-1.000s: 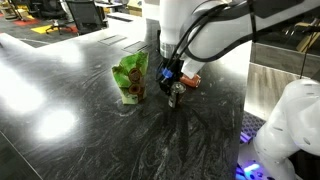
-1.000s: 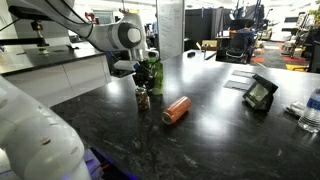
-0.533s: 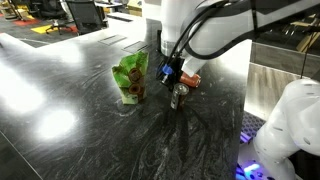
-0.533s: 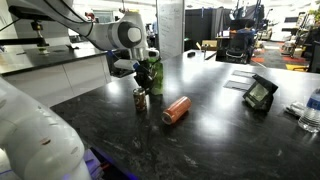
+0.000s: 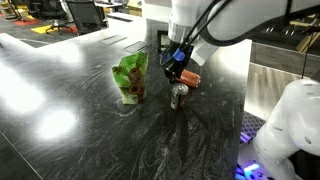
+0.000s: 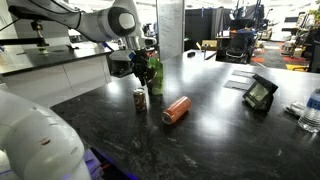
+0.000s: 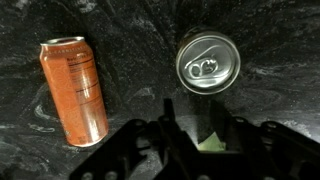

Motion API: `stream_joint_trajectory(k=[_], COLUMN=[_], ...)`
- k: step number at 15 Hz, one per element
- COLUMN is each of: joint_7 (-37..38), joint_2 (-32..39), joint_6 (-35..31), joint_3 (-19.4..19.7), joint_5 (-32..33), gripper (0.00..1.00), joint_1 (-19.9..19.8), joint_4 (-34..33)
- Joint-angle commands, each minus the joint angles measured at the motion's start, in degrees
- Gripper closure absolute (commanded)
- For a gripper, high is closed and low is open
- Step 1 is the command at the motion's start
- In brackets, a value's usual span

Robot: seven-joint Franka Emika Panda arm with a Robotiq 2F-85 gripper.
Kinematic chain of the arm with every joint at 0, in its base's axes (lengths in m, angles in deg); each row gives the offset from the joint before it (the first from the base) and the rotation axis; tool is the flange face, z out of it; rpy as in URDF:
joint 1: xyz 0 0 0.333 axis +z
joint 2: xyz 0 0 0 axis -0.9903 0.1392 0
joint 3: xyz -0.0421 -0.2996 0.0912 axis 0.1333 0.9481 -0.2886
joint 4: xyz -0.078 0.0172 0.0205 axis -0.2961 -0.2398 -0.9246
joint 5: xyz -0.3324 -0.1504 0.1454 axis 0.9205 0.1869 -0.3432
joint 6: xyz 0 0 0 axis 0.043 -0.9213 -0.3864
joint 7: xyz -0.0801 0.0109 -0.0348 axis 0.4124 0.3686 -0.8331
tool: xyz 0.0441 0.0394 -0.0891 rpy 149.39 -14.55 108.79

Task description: Move the orange can, then put the black can upright

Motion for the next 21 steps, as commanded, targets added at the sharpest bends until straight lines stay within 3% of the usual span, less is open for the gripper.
stream_joint_trajectory(k=[1, 5, 9, 17, 21], joint_7=[-0.8, -2.1, -2.4, 1.8, -0.4], joint_2=[-3.2, -4.4, -2.8, 1.2, 3.1], joint_6=[2.2, 0.3, 2.8, 10.8, 7.9], joint_3=[-0.4, 0.5, 0.6, -0.7, 0.2], joint_5=[-1.7, -7.7, -11.1, -6.0, -4.0], gripper=[0.27, 0.01, 0.0, 0.0, 0.0], joint_1=[0.6, 2.6, 2.4, -0.8, -0.9], joint_4=[0.0, 1.3, 1.6, 0.7, 1.2])
